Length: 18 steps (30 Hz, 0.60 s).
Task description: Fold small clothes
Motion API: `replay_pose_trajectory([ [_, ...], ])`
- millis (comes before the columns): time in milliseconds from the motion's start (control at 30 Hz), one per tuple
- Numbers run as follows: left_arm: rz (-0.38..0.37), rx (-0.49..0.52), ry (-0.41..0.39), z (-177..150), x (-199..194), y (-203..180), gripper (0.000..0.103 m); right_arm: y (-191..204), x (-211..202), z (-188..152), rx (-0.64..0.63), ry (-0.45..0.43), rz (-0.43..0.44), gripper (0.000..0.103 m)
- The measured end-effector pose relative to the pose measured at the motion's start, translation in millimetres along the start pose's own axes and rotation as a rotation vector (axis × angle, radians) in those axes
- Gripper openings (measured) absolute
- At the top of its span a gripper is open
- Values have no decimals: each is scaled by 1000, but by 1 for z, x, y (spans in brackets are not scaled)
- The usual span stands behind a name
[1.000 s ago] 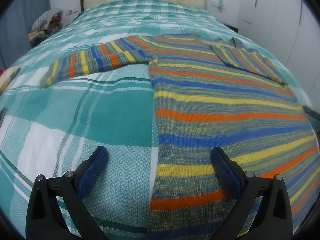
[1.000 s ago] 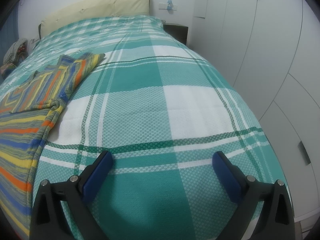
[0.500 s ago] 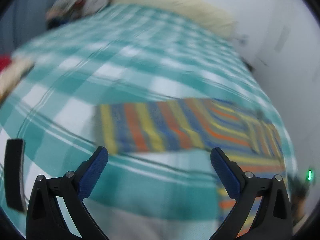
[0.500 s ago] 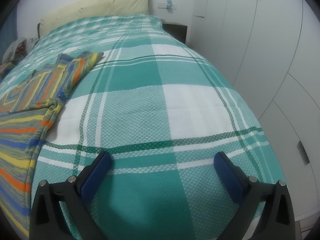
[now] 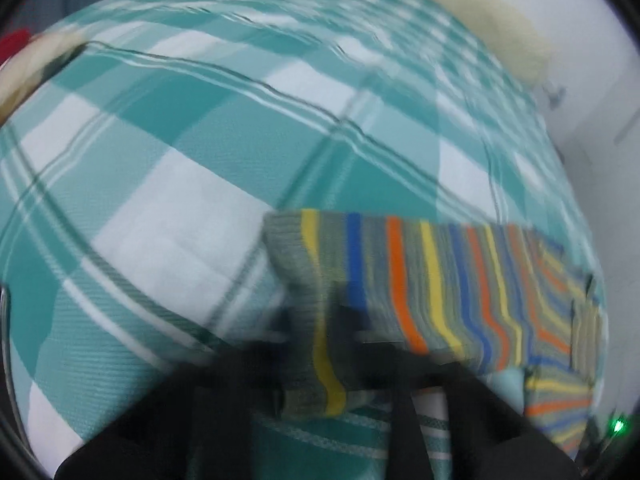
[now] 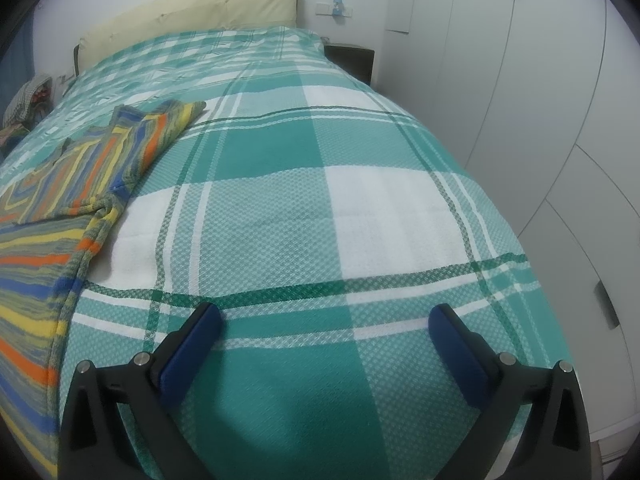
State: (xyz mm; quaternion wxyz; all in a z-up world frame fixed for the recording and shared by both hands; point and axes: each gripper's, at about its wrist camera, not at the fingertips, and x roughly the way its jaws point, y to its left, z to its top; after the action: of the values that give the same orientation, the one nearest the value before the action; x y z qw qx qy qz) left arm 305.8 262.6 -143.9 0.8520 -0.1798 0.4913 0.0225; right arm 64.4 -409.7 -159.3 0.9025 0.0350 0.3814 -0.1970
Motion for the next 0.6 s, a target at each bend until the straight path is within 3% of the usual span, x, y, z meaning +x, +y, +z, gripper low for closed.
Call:
replay_pose_trajectory([
  [133, 48, 37, -45, 12, -24, -19, 2, 2, 0, 0, -8, 2, -15, 103],
  [233, 18, 126, -68, 25, -57, -66, 1, 3, 0, 0, -13, 5, -21, 103],
  [400, -97, 360, -97, 17, -97, -199, 2, 5, -1, -1, -16, 8, -29, 103],
  [533, -206, 525, -89, -16, -93, -312, 2, 6, 0, 0, -16, 12, -31, 103],
  [600, -247, 558, -91, -35, -80, -351, 5, 6, 0, -1, -14, 12, -27, 103],
])
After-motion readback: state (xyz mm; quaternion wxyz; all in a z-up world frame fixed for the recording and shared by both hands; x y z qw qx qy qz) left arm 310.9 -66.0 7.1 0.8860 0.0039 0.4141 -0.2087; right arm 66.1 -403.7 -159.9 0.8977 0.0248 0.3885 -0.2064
